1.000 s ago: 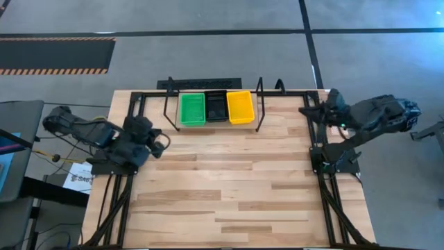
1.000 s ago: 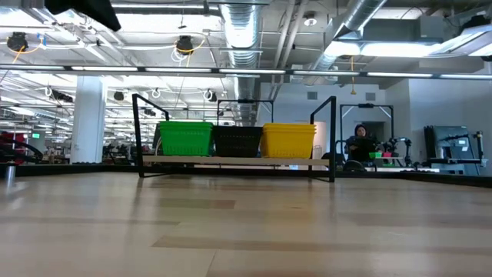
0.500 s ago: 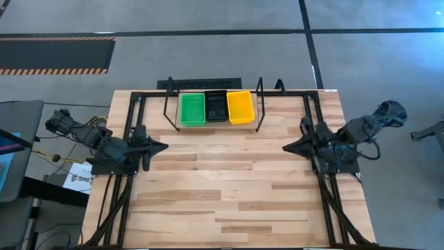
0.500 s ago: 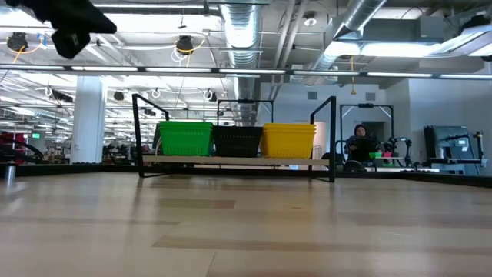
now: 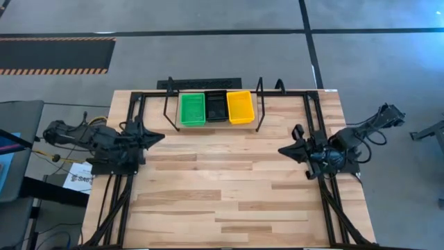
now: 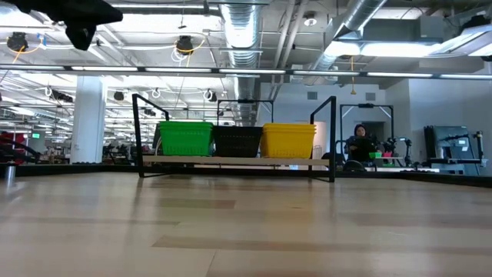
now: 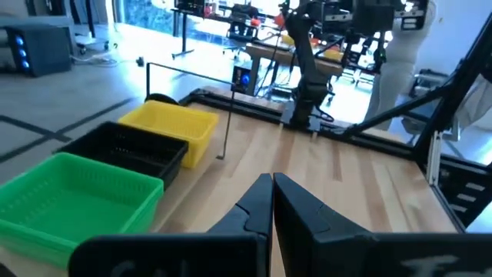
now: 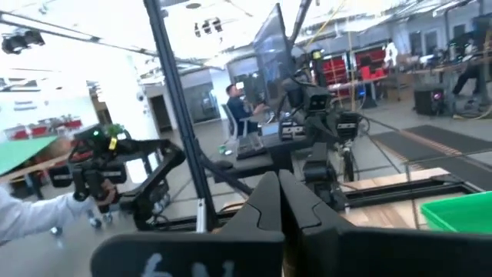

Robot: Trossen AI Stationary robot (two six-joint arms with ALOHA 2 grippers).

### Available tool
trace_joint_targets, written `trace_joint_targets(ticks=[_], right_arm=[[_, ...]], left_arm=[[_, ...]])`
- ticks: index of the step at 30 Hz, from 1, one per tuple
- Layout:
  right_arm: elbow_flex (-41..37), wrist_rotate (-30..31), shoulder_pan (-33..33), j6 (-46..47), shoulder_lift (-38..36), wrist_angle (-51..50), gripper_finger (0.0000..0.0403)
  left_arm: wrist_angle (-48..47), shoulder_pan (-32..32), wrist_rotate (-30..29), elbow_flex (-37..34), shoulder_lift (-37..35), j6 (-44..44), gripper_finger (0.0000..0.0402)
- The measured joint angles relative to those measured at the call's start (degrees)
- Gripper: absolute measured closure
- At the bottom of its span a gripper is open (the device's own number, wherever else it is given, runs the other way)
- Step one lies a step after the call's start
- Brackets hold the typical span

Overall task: Stack baskets on shelf by color
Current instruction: Return to Home Position

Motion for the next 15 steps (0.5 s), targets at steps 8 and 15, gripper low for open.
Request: trace_joint_targets(ticks=[8, 15], right_arm=[[-0.3, -0.6, -2.7, -10.4, -5.4, -2.8, 0.0403], [-0.2, -0.6, -2.6, -10.2, -14.8, -10.7, 0.0403]], left_arm=[[-6.3, 6.5, 8.2, 0.0, -3.2, 0.8, 0.0401], [-5.2, 7.2, 10.5, -2.4, -7.0, 0.7, 0.0401]])
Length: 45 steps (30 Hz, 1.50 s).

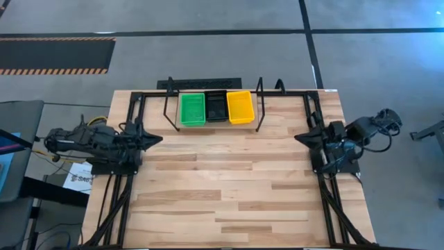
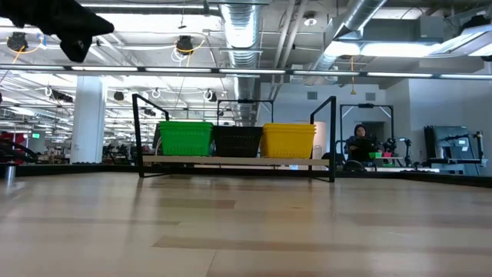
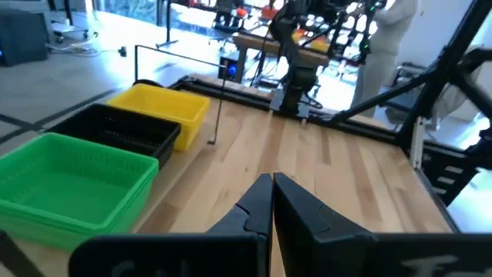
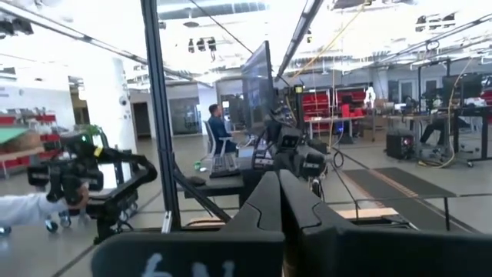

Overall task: Stack baskets on shelf by color
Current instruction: Return to Home Position

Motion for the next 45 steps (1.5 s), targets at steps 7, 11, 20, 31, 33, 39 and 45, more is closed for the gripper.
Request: trace_joint_targets(ticks=[7, 11, 20, 31, 33, 39, 45], right_arm=[[-4.9, 0.1, 0.0, 0.3, -4.5, 1.8, 0.0403], [-11.7, 0.1, 0.0, 2.0, -7.5, 7.6, 0.0403], [-29.4, 0.2, -1.2, 11.7, -16.5, 21.7, 0.0403], [-30.1, 12.0, -2.6, 21.5, -20.2, 16.0, 0.0384], [-30.1, 11.8, -2.5, 23.2, -20.2, 14.0, 0.0375], [-30.1, 5.1, -0.8, 23.4, -20.0, 2.4, 0.0361], [-30.0, 3.2, 1.8, 16.2, -20.0, -3.2, 0.0360]], left_arm=[[10.1, 0.0, 2.4, -10.6, -7.4, -0.5, 0.0401], [14.3, 0.0, 2.2, -14.8, -9.6, -1.4, 0.0401], [15.4, 0.0, 3.1, -15.8, -9.6, -2.5, 0.0401], [11.1, 0.0, -2.0, -15.8, -9.5, -6.2, 0.0401], [10.1, 0.0, -0.7, -15.8, -9.5, -8.6, 0.0402], [5.7, 0.0, 0.7, -15.8, -9.5, -14.8, 0.0402], [4.6, 0.0, 6.1, -15.8, -9.5, -0.3, 0.0402]])
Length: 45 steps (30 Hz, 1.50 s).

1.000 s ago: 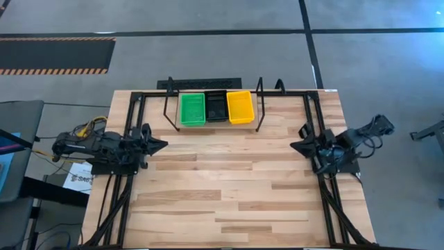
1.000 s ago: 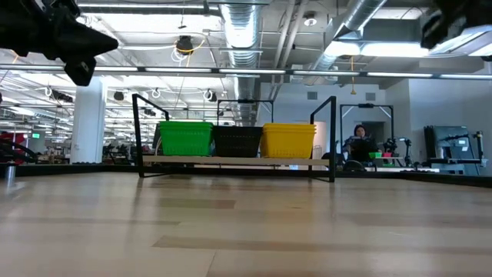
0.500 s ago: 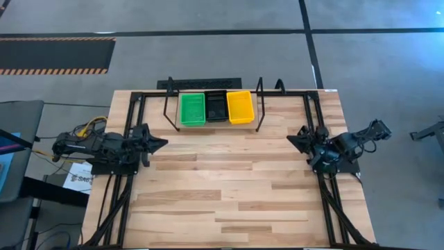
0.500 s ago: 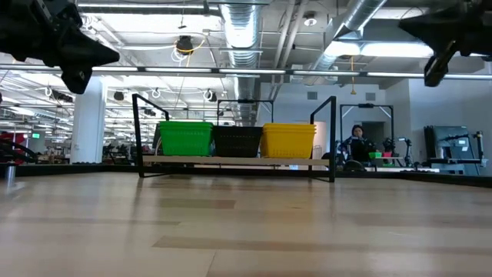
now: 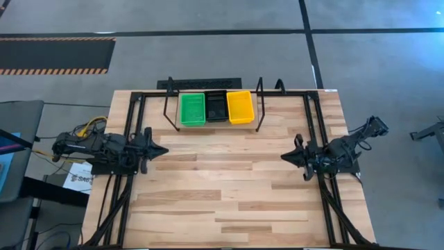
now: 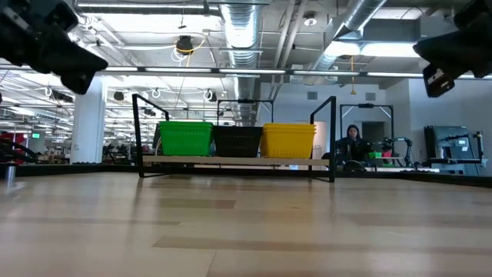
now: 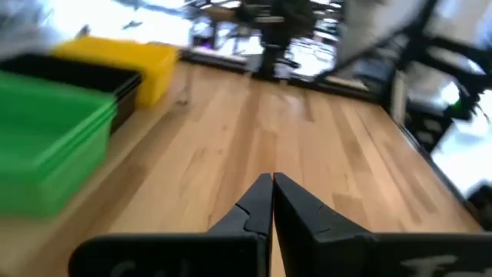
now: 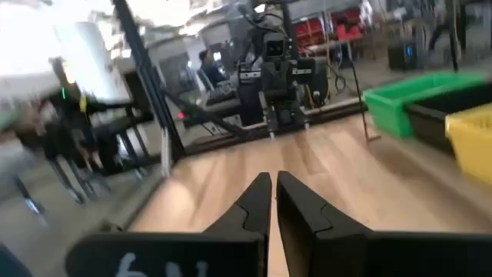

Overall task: Stack baskets on shelf by color
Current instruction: Return to Home Position

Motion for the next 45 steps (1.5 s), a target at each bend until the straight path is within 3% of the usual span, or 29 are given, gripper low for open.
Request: trace_joint_targets(ticks=[4, 9, 16, 23, 29, 38, 45], right_arm=[[0.0, 0.0, 1.1, -12.1, 0.0, 1.6, 0.0360], [0.0, 0.0, 2.5, -22.1, 0.0, 5.2, 0.0360], [0.0, 0.0, 2.5, -21.8, 0.0, 3.8, 0.0360], [0.0, 0.0, 2.3, -18.9, 0.0, 3.5, 0.0360], [-0.1, 0.0, 2.3, -18.9, -0.1, 3.6, 0.0360], [-0.1, 0.1, 0.8, -22.2, -0.1, 3.6, 0.0360], [-0.1, 1.6, -3.8, -25.2, -0.1, 3.0, 0.0360]], left_arm=[[1.6, 0.0, 3.5, 0.0, 0.0, 9.9, 0.0401], [4.9, 0.0, 1.4, 0.0, 0.0, 14.1, 0.0401], [2.4, 0.0, 5.7, 0.0, 0.0, 14.0, 0.0401], [13.7, 0.0, 8.6, -6.7, 0.3, 3.8, 0.0401], [21.0, 0.0, 8.1, -6.9, 1.2, 13.3, 0.0401], [13.9, 0.0, 8.2, -6.8, 1.3, 14.0, 0.0401], [13.9, 0.0, 3.6, -6.7, 1.3, 16.8, 0.0401]])
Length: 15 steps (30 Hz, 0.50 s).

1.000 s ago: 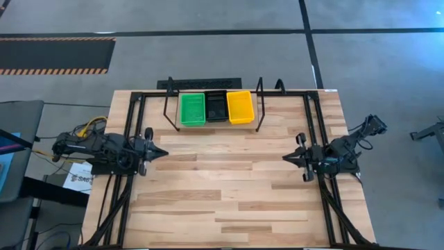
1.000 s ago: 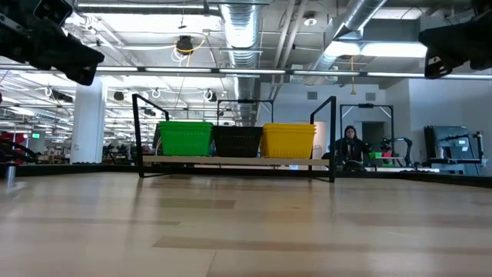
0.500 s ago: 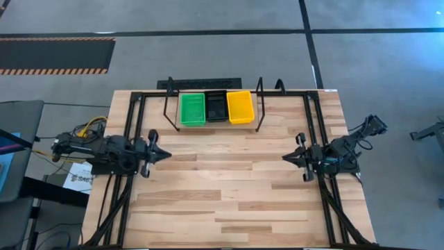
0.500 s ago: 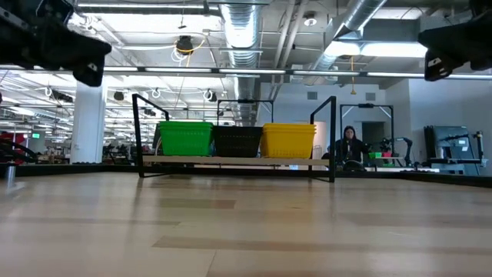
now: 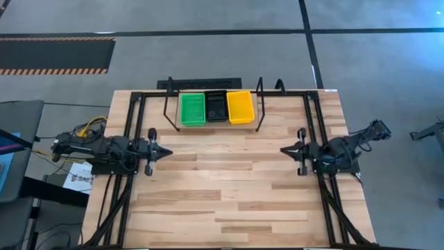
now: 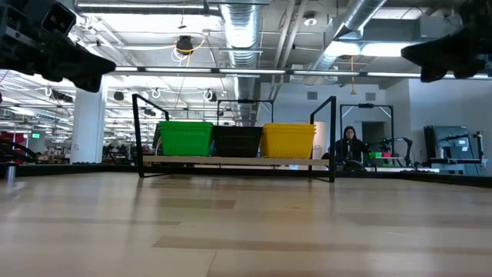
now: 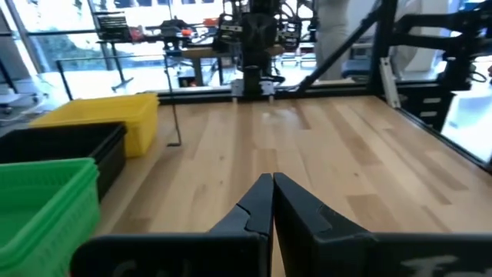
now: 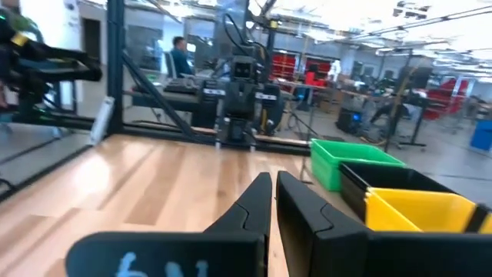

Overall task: Stack baskets on shelf by color
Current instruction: Return to Home Position

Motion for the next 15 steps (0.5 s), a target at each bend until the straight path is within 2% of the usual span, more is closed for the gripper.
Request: trace_joint_targets(ticks=[6, 11, 15], right_arm=[[0.0, -1.6, -5.3, -1.6, 0.0, -2.3, 0.0359], [0.0, -8.3, -11.7, -9.2, 0.0, 2.6, 0.0359], [0.0, -13.3, -17.6, -7.4, 0.0, 3.9, 0.0359]], left_arm=[[0.1, 0.0, -2.1, 0.0, 0.0, 1.1, 0.0401], [0.2, 0.0, -2.9, 0.0, 0.0, 1.1, 0.0401], [0.2, 0.0, -3.2, 0.0, 0.0, 0.7, 0.0401]])
